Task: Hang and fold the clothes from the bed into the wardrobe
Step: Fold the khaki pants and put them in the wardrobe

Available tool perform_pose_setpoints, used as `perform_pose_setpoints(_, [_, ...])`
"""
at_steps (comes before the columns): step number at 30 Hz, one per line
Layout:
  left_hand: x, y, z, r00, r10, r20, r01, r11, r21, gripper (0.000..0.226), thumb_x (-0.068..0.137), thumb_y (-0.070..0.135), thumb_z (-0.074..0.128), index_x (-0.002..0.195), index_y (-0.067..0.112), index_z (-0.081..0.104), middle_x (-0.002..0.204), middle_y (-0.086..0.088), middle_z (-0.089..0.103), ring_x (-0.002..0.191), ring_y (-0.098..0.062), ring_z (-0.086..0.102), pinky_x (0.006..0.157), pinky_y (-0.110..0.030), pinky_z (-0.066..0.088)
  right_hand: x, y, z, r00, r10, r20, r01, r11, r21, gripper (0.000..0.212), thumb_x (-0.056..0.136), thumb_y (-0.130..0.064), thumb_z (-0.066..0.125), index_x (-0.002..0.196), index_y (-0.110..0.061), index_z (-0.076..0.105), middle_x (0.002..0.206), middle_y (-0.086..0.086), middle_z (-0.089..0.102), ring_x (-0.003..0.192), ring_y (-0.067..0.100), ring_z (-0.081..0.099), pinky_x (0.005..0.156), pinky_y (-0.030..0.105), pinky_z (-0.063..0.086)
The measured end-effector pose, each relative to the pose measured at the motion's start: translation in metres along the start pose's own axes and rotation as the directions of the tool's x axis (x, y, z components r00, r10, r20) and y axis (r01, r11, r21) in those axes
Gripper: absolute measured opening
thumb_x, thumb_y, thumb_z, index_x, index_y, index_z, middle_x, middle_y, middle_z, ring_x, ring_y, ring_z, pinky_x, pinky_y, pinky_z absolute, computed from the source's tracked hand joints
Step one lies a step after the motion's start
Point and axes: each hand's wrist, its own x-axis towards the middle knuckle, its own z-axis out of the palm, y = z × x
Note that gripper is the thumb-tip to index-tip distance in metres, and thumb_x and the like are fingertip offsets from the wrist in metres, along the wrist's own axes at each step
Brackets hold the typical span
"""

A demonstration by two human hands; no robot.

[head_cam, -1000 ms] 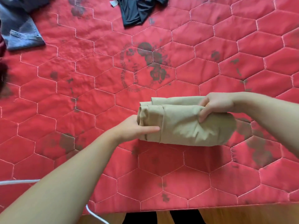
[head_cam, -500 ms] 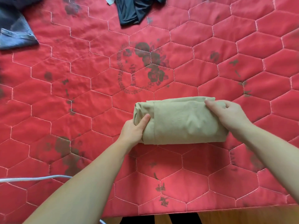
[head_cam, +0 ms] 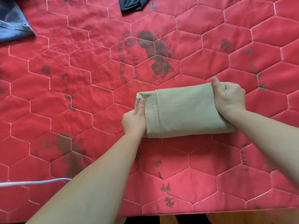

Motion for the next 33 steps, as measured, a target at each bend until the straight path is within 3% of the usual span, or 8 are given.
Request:
perform_pose_setpoints(3, [-0.005, 0.004, -0.005, 0.96, 0.168, -0.225, -0.166, 0.986, 0.029, 0.032, 0.088, 0.051, 0.062, 0.095, 0.019, 0.059, 0.089, 0.005, 0.057, 0.087, -0.019, 0.055, 0.073, -0.031, 0.037, 0.006, -0.001, -0.004, 1.0, -0.019, 0.019, 0.021, 0.996, -0.084, 0.06, 0.099, -0.053, 0.036, 0.055, -0.012, 0.038, 0.057, 0.005, 0.04, 0.075, 0.034, 0.041, 0.067, 0.038, 0.027])
perform_pose_setpoints(5, [-0.011, 0.012, -0.005, 0.826, 0.463, -0.322, -0.439, 0.886, 0.149, 0.033, 0.09, 0.04, 0.059, 0.118, 0.024, 0.057, 0.117, 0.004, 0.057, 0.108, -0.017, 0.053, 0.09, -0.031, 0.037, 0.007, -0.002, -0.006, 0.999, -0.03, 0.024, 0.033, 0.99, -0.137, 0.059, 0.1, -0.051, 0.032, 0.055, -0.013, 0.038, 0.059, 0.006, 0.042, 0.076, 0.035, 0.043, 0.067, 0.038, 0.027])
perform_pose_setpoints(7, [-0.024, 0.025, 0.005, 0.655, 0.742, -0.145, -0.679, 0.662, 0.319, 0.042, 0.09, 0.043, 0.049, 0.128, 0.029, 0.056, 0.134, 0.004, 0.053, 0.128, -0.016, 0.045, 0.102, -0.037, 0.029, 0.007, -0.006, -0.009, 1.0, -0.03, 0.011, 0.031, 0.987, -0.159, 0.058, 0.1, -0.051, 0.032, 0.058, -0.012, 0.042, 0.064, 0.009, 0.048, 0.078, 0.036, 0.046, 0.067, 0.039, 0.029])
perform_pose_setpoints(9, [-0.032, 0.029, 0.024, 0.579, 0.785, 0.222, -0.769, 0.435, 0.468, 0.057, 0.089, 0.057, 0.032, 0.14, 0.036, 0.046, 0.151, 0.004, 0.04, 0.143, -0.021, 0.029, 0.113, -0.047, 0.018, 0.008, -0.009, -0.01, 0.997, -0.072, -0.023, 0.067, 0.985, -0.159, 0.049, 0.099, -0.048, 0.035, 0.076, -0.011, 0.057, 0.087, 0.015, 0.061, 0.091, 0.038, 0.052, 0.073, 0.041, 0.036])
perform_pose_setpoints(12, [-0.022, 0.021, 0.036, 0.669, 0.609, 0.426, -0.716, 0.374, 0.589, 0.074, 0.082, 0.07, 0.01, 0.15, 0.045, 0.022, 0.163, 0.008, 0.013, 0.15, -0.023, 0.001, 0.118, -0.054, -0.002, -0.016, -0.013, -0.002, 0.89, -0.453, -0.053, 0.424, 0.865, -0.269, 0.044, 0.096, -0.035, 0.039, 0.133, -0.015, 0.053, 0.139, 0.012, 0.05, 0.129, 0.032, 0.044, 0.104, 0.046, 0.032])
perform_pose_setpoints(15, [-0.012, 0.016, 0.039, 0.692, 0.611, 0.384, -0.685, 0.386, 0.618, 0.076, 0.08, 0.074, 0.014, 0.151, 0.046, 0.018, 0.163, 0.007, 0.01, 0.15, -0.024, 0.0, 0.119, -0.053, -0.003, -0.037, -0.002, 0.012, 0.738, -0.656, 0.159, 0.653, 0.634, -0.415, 0.054, 0.094, -0.042, 0.033, 0.142, -0.019, 0.047, 0.15, 0.011, 0.041, 0.138, 0.032, 0.036, 0.113, 0.051, 0.018])
perform_pose_setpoints(27, [0.001, 0.022, 0.043, 0.721, 0.572, 0.391, -0.648, 0.355, 0.674, 0.085, 0.075, 0.08, 0.008, 0.151, 0.044, 0.011, 0.16, 0.007, 0.017, 0.146, -0.022, 0.012, 0.118, -0.048, 0.007, -0.02, 0.013, 0.024, 0.822, -0.518, 0.237, 0.562, 0.67, -0.486, 0.065, 0.091, -0.055, 0.023, 0.148, -0.026, 0.036, 0.158, 0.009, 0.028, 0.146, 0.027, 0.021, 0.118, 0.046, 0.007])
perform_pose_setpoints(33, [-0.002, 0.021, 0.037, 0.753, 0.531, 0.389, -0.616, 0.36, 0.701, 0.083, 0.082, 0.081, 0.024, 0.152, 0.04, 0.011, 0.157, 0.009, 0.02, 0.143, -0.019, 0.017, 0.114, -0.044, 0.014, -0.059, 0.033, 0.014, 0.98, -0.198, 0.014, 0.198, 0.966, -0.165, 0.073, 0.087, -0.057, 0.042, 0.151, -0.029, 0.022, 0.159, 0.008, 0.014, 0.144, 0.028, 0.018, 0.115, 0.043, 0.019])
